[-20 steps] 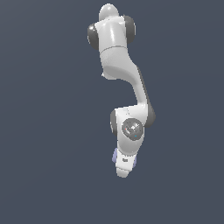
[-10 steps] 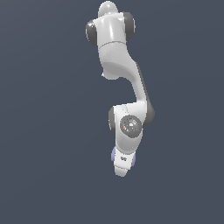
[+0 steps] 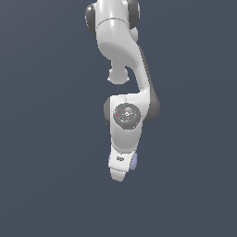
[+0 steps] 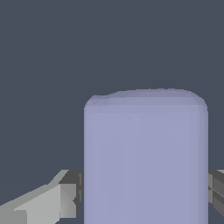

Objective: Pick up the object and move it to a goal position.

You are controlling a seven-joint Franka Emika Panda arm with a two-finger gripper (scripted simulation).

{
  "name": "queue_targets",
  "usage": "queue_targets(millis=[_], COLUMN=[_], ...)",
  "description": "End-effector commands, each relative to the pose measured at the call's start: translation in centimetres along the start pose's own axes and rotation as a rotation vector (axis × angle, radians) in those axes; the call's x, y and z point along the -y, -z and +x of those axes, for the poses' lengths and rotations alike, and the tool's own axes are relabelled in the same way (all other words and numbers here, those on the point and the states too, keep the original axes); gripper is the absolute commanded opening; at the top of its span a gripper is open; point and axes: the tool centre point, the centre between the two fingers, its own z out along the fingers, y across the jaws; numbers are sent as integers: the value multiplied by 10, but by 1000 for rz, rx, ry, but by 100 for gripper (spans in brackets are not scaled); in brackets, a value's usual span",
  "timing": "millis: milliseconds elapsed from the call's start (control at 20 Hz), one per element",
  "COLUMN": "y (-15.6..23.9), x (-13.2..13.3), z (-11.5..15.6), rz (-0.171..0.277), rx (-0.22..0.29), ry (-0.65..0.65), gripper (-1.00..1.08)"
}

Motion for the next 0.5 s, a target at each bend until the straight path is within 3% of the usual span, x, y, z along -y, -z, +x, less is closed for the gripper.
queue_targets(millis=[0,450], y=[26,115], x=[-1,-6], z=[-14,-60], rz=[-1,-1], rx=[0,0], ry=[0,0], gripper=[-100,-100])
